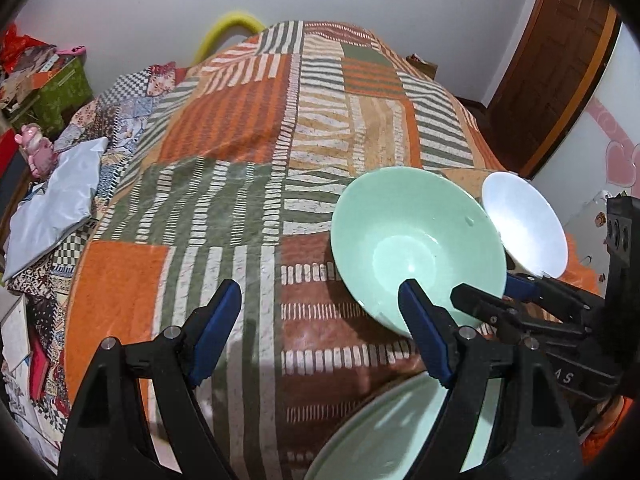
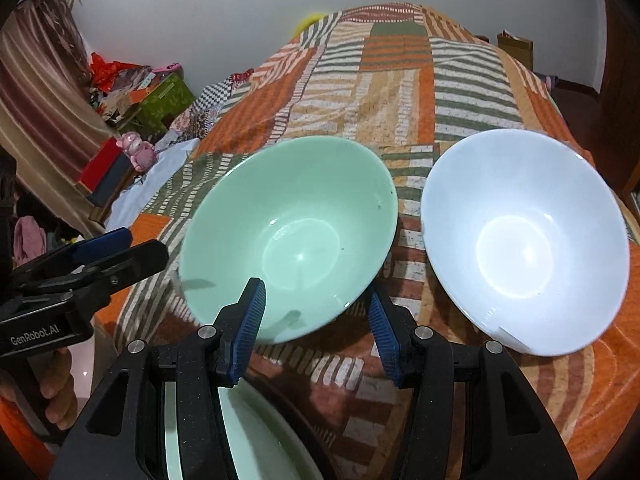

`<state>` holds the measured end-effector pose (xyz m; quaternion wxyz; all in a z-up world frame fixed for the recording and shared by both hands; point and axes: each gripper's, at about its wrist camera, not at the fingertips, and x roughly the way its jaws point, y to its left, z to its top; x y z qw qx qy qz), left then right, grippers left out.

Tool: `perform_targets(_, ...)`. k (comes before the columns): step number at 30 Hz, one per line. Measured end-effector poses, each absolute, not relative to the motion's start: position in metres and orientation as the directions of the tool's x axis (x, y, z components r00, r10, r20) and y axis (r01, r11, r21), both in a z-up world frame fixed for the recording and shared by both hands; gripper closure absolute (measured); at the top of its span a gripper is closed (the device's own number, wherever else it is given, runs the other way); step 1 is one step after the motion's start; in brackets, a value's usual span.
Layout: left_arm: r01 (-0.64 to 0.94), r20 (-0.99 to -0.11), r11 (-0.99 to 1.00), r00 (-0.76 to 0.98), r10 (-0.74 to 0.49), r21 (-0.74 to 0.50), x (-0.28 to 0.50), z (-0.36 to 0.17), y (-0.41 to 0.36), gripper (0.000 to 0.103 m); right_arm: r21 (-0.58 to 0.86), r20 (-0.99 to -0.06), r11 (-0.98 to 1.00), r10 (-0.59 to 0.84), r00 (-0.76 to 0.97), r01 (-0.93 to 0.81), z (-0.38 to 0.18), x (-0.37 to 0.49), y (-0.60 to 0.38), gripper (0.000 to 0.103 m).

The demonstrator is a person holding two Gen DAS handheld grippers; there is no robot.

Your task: Organize plates and bowls

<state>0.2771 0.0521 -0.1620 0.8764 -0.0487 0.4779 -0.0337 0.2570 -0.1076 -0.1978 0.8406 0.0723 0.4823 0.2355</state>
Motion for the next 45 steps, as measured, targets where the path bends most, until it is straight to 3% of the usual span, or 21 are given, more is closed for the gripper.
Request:
perform_targets(6,0.022,-0.851,0.992,0.511,-0.121,-0.127,0.297,-0.176,0.047,0.027,0.354,-0.789,0.878,0.466,0.4,-0.324,-0.201,0.261,-0.108,0.057)
perform_targets(14,0.052,-0.885,0.989,0.441,-0.15,-0.141,0.312,-0.198,0.036,0.069,0.397,-0.776,0.871,0.488,0.4,-0.291,-0.201,0.265,-0.116,0.067)
perform_targets(19,0.079,-0.89,0.983,0.418,-0.184,-0.167,0.312,-0.204,0.03,0.084,0.379,-0.777,0.875,0.477,0.411,-0.3,-0.2,0.264,-0.113,0.069)
perform_targets(45,0.062,-0.826,0.987,0.541,-0.158,-0.148,0.248,-0.137,0.032,0.083,0.345,-0.718,0.862,0.497,0.487,-0.371,-0.148,0.223,-0.107,0.07)
